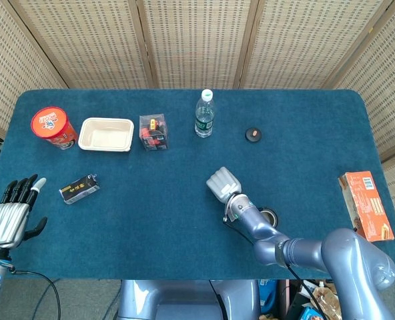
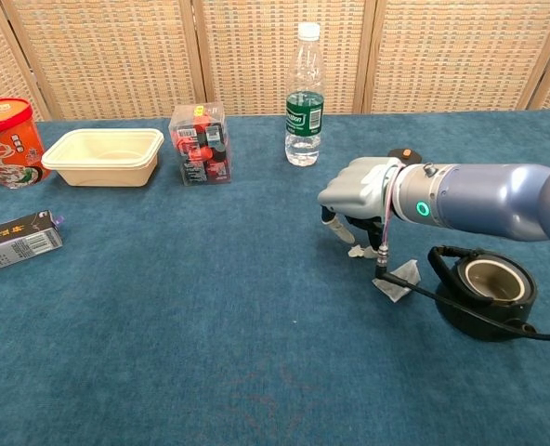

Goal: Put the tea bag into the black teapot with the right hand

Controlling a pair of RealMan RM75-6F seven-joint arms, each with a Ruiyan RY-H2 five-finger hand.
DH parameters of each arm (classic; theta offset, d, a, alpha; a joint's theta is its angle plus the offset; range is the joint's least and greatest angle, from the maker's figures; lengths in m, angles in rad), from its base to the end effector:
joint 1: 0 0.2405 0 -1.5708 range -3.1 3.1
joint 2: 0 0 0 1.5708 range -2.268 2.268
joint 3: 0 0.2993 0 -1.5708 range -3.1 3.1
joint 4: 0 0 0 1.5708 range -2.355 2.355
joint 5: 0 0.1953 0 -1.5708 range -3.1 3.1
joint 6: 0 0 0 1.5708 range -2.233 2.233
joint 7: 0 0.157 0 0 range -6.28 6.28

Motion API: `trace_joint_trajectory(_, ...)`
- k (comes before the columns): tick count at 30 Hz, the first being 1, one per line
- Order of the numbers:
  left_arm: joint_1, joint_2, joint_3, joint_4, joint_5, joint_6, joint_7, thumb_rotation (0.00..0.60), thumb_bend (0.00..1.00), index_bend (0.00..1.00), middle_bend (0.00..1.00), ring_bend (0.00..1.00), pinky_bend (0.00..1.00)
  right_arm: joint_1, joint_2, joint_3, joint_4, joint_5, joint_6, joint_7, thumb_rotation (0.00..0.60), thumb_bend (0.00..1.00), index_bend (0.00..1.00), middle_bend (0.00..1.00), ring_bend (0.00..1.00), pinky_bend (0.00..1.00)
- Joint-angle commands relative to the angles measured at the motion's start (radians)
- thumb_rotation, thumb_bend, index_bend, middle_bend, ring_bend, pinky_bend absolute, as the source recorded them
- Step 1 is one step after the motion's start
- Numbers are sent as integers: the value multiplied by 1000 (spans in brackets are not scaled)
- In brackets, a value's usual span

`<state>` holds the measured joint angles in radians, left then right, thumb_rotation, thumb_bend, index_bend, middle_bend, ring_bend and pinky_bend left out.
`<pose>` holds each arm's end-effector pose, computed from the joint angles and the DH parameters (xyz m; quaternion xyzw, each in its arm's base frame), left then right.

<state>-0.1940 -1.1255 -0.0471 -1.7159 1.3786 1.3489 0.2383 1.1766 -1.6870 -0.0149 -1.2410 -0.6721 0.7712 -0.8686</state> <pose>-0.3250 0.2280 0.1651 -0.6407 -0.3829 -0.3224 0.5822 -0.1121 -0.4366 -0.0779 0.8776 -0.1597 0.1521 0.4256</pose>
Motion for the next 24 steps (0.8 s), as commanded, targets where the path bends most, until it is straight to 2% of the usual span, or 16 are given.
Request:
trace_joint_trajectory(1,0,0,0,0,1,0,-1,600,374,0,0,0,0,-2,-4,4,4,0,3,0,600,431,539,880,917,1000)
trace_joint_trajectory(24,1,3,1,6,-3,-3,-13,600,374,0,0,0,0,-7,-24,9,1,2,6,-24,600,432,540,885,919,1000)
